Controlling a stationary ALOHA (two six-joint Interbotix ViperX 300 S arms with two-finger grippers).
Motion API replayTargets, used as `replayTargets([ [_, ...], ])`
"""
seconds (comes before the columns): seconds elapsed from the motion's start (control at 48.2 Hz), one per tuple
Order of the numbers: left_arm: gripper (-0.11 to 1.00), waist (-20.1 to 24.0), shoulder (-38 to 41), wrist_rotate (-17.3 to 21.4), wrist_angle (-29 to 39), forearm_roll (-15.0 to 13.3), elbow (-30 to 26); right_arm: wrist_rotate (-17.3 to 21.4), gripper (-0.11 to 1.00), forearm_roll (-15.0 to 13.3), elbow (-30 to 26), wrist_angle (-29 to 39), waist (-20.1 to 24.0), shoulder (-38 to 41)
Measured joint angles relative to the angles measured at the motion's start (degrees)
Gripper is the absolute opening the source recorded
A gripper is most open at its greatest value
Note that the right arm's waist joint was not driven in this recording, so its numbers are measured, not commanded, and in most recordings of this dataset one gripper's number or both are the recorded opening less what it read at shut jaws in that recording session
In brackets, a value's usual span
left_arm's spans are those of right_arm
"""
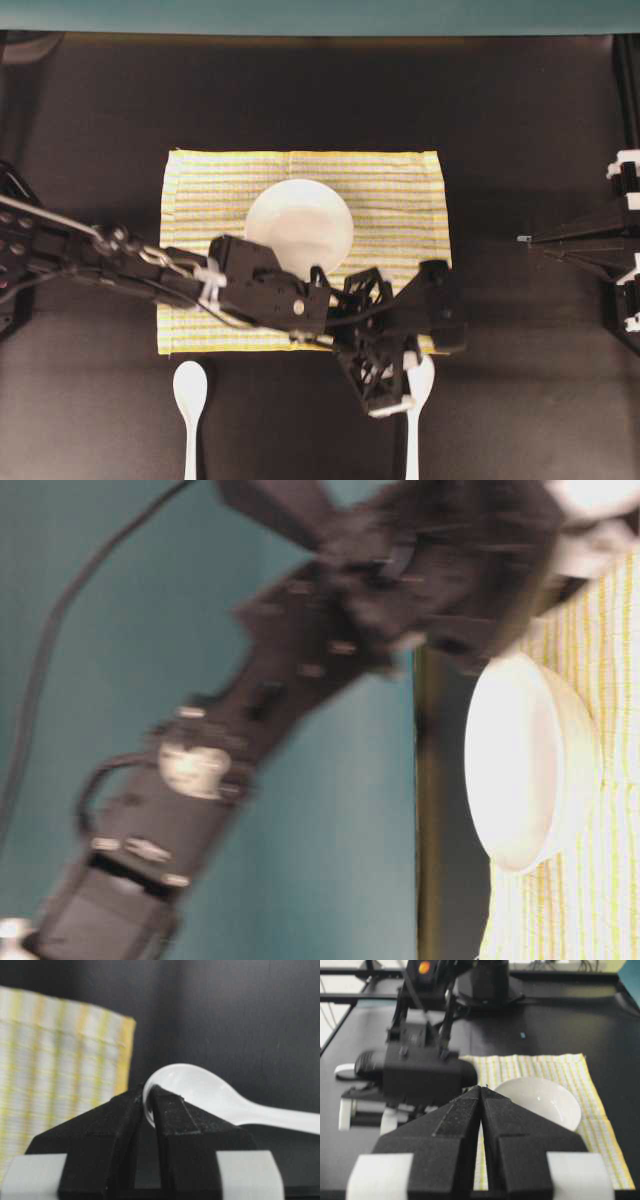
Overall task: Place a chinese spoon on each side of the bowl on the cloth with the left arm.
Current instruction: 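Lift the spoon and carry it to the cloth right of the bowl, then lower the spoon onto the cloth and open the left gripper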
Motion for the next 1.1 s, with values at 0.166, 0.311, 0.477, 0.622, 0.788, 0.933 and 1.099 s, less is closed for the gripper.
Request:
replayTargets([
  [0.166,0.07,3.0,-4.5,1.1,7.8,0.1,-3.3,0.0,-0.01,0.0,0.0,0.0,0.0,0.0],
  [0.311,0.07,6.7,-8.6,4.2,14.2,0.1,-5.5,0.0,-0.01,-0.1,0.0,0.0,0.0,-0.1],
  [0.477,0.07,10.5,-11.2,7.1,19.0,0.1,-7.5,0.0,-0.01,0.0,0.0,0.0,0.0,-0.3],
  [0.622,0.07,12.1,-11.2,9.7,19.6,0.1,-7.6,0.0,-0.01,0.0,0.0,-0.1,0.0,-0.4],
  [0.788,0.07,13.1,-10.8,11.3,18.8,0.1,-7.6,0.0,-0.01,-0.1,0.1,-0.1,0.0,-0.4],
  [0.933,0.07,14.2,-10.1,12.5,15.1,0.0,-5.8,0.0,-0.01,-0.1,0.1,0.0,0.0,-0.4],
  [1.099,0.07,16.0,-8.7,12.6,9.5,0.1,-3.1,0.0,-0.01,-0.1,0.1,0.0,0.0,-0.4],
])
